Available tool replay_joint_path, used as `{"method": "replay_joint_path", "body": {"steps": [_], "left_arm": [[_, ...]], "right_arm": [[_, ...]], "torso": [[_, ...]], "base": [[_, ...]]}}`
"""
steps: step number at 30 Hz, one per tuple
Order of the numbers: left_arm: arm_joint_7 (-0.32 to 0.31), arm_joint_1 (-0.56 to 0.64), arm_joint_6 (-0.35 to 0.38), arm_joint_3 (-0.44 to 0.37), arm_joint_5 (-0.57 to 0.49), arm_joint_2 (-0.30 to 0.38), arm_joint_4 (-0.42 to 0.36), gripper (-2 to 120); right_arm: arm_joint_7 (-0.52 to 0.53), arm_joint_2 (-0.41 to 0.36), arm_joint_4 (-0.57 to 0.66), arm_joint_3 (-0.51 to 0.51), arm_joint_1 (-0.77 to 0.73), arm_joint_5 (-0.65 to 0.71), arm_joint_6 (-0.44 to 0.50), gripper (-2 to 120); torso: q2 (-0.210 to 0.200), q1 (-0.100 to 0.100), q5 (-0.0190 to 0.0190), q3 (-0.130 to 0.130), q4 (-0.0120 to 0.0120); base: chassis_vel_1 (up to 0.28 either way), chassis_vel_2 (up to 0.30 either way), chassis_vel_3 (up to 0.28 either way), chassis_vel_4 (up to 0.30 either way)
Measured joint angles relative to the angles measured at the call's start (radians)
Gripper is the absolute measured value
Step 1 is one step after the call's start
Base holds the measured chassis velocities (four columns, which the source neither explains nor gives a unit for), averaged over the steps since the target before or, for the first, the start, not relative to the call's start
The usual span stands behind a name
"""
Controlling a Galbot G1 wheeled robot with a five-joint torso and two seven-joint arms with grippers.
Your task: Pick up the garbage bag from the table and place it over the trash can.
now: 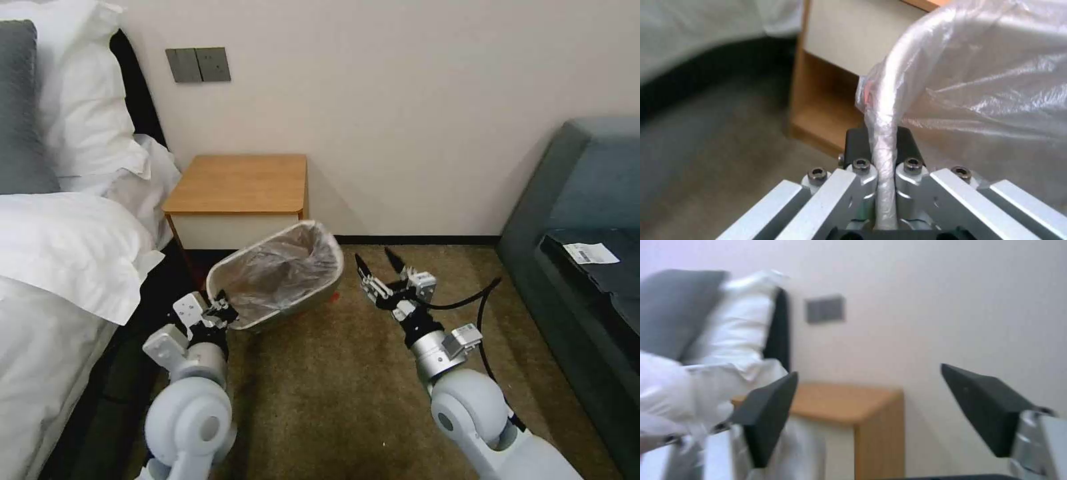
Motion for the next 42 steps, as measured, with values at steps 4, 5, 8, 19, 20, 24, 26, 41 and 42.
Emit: {"method": "replay_joint_path", "body": {"steps": [4, 5, 8, 19, 20, 24, 26, 41, 42], "left_arm": [[0.042, 0.009, -0.047, 0.005, 0.169, 0.011, 0.043, 0], [0.054, 0.009, -0.065, 0.005, 0.222, 0.015, 0.058, 0], [0.072, 0.009, -0.095, 0.008, 0.3, 0.025, 0.081, 0], [0.102, 0.012, -0.14, 0.032, 0.491, 0.022, 0.11, 0], [0.102, 0.012, -0.14, 0.032, 0.491, 0.022, 0.11, 0], [0.105, 0.021, -0.154, 0.038, 0.543, 0.017, 0.123, 0], [0.105, 0.027, -0.161, 0.039, 0.567, 0.013, 0.131, 0], [0.098, 0.012, -0.17, 0.043, 0.61, -0.027, 0.152, 0], [0.098, 0.012, -0.17, 0.043, 0.61, -0.027, 0.152, 0]], "right_arm": [[-0.091, -0.057, 0.006, -0.038, 0.052, -0.1, 0.024, 76], [-0.129, -0.086, 0.006, -0.056, 0.074, -0.121, 0.025, 73], [-0.2, -0.139, -0.005, -0.085, 0.118, -0.161, 0.029, 63], [-0.448, -0.296, -0.094, -0.294, 0.364, -0.208, -0.022, 21], [-0.448, -0.296, -0.094, -0.294, 0.364, -0.208, -0.022, 21], [-0.464, -0.291, -0.129, -0.378, 0.481, -0.199, -0.058, 7], [-0.462, -0.273, -0.149, -0.437, 0.55, -0.187, -0.095, 0], [-0.404, -0.098, -0.398, -0.719, 0.781, -0.138, -0.218, 0], [-0.404, -0.098, -0.398, -0.719, 0.781, -0.138, -0.218, 0]], "torso": [[0.0, 0.0, 0.0, 0.0, 0.0], [0.0, 0.0, 0.0, 0.0, 0.0], [0.0, 0.0, 0.0, 0.0, 0.0001], [0.0, 0.0, 0.0002, 0.0, -0.0002], [0.0, 0.0, 0.0002, 0.0, -0.0002], [0.0, 0.0, 0.0, 0.0, -0.0001], [0.0, 0.0, -0.0001, 0.0, 0.0], [0.0, 0.0, -0.0001, 0.0, -0.0002], [0.0, 0.0, -0.0001, 0.0, -0.0002]], "base": [[0.0, 0.0, 0.0, 0.0], [0.0, 0.0, 0.0, 0.0], [0.0, 0.0, 0.0, 0.0], [0.0, 0.0, 0.0, 0.0], [0.0, 0.0, 0.0, 0.0], [0.0, 0.0, 0.0, 0.0], [0.0, 0.0, 0.0, 0.0], [0.0, 0.0, 0.0, 0.0], [0.0, 0.0, 0.0, 0.0]]}}
